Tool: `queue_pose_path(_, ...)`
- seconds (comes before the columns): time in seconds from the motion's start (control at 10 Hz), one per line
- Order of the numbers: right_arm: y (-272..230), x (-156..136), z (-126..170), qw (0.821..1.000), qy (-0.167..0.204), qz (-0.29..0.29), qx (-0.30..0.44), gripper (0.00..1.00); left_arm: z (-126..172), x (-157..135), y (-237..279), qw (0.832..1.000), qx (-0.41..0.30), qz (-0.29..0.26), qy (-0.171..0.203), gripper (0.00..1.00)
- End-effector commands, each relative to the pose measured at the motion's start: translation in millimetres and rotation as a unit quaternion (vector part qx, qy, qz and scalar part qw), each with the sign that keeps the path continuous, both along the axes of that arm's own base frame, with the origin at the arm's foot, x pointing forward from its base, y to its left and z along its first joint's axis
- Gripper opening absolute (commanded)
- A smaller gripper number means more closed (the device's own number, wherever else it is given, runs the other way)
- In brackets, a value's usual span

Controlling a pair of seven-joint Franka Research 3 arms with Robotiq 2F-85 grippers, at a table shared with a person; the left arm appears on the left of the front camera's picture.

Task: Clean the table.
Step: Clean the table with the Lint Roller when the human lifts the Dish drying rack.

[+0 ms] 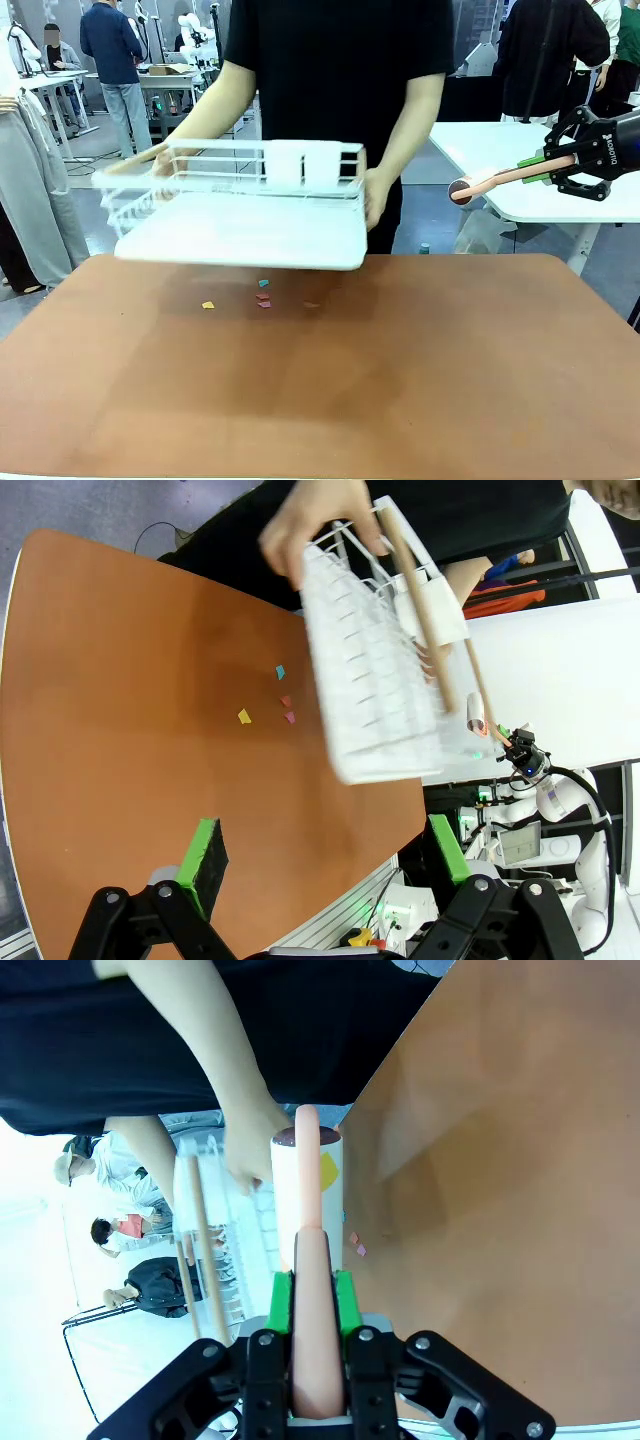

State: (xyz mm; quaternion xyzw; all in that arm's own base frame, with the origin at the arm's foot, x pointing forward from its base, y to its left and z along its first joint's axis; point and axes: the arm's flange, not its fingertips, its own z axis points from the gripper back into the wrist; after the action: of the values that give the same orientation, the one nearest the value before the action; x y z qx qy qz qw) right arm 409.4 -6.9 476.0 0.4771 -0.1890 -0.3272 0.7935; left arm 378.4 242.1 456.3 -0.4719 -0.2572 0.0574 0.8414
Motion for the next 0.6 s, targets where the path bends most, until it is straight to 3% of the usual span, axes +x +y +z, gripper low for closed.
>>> queue_pose_path(0.0,0.0,0.0,0.2,1.000,0.000,0.000,0.001,0.10,0.8,-1.1,1.3,1.000,-0.007,-0.001,-0.006,1.00)
queue_pose_path(0.5,0.0,0.0,0.2,1.000,0.000,0.000,0.001,0.10,0.8,-1.1,1.3,1.000,-0.007,-0.001,-0.006,1.00)
